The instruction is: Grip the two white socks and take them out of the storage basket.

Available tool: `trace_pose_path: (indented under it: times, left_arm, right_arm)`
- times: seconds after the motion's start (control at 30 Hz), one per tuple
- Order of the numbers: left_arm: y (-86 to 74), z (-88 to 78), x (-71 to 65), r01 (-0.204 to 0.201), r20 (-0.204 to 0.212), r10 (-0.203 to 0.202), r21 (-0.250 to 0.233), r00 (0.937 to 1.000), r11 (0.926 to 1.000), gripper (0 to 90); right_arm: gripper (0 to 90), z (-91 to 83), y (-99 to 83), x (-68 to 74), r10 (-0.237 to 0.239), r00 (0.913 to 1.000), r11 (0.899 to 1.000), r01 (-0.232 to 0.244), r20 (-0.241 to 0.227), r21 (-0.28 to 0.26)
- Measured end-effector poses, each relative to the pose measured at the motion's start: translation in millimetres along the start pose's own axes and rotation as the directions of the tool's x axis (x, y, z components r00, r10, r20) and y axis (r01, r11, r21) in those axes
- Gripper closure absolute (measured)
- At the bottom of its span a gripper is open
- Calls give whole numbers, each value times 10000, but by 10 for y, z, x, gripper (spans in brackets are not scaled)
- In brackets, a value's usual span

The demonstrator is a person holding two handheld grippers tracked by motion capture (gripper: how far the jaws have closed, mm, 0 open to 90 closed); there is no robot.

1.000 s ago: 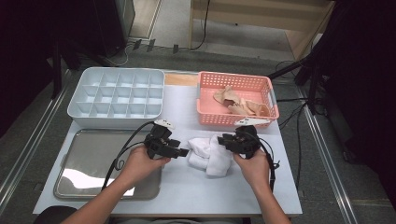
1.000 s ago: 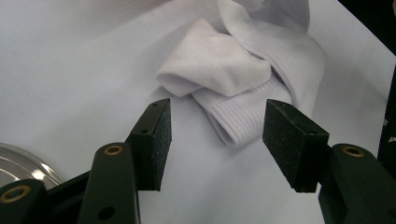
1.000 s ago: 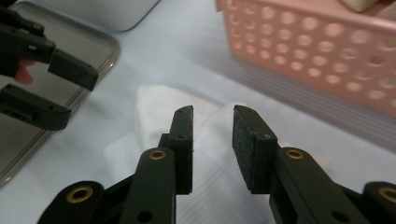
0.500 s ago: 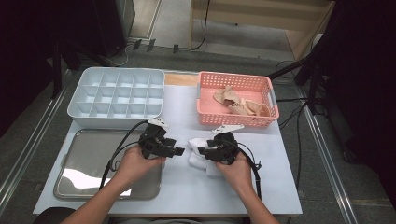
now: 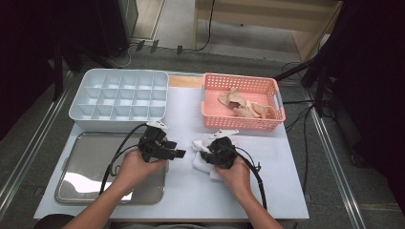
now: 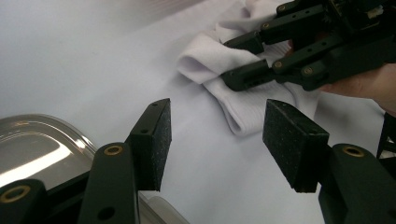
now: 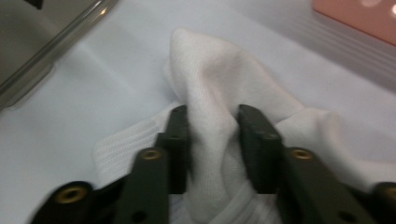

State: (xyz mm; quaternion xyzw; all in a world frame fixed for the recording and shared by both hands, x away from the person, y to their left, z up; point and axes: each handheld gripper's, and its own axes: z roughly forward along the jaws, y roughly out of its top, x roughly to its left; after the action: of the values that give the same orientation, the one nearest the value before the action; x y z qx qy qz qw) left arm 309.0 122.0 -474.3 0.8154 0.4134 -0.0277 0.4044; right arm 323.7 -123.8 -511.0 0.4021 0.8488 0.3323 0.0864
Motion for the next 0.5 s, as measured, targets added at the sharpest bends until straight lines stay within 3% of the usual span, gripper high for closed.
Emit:
trace_pose_path:
  times: [0.1, 0.17, 0.23, 0.5]
  left_arm:
    - [-1, 2, -9, -18, 12, 18, -10, 10000, 10000, 432]
    - [-1, 3, -11, -27, 6, 27, -38, 10000, 10000, 432]
    - [0, 12, -9, 47, 14, -47, -67, 10000, 10000, 433]
    - [27, 71, 0, -54, -68, 54, -58, 10000, 10000, 433]
  right_arm:
    - [799, 1, 14, -23, 37, 10000, 10000, -37, -2, 65]
    - [815, -9, 50, -89, 615, 9971, 9980, -606, -447, 192]
    - [818, -55, 109, -162, 1448, 9855, 9889, -1470, -888, -194]
    - [809, -174, 380, -138, 1272, 9890, 9862, -1342, -754, -972]
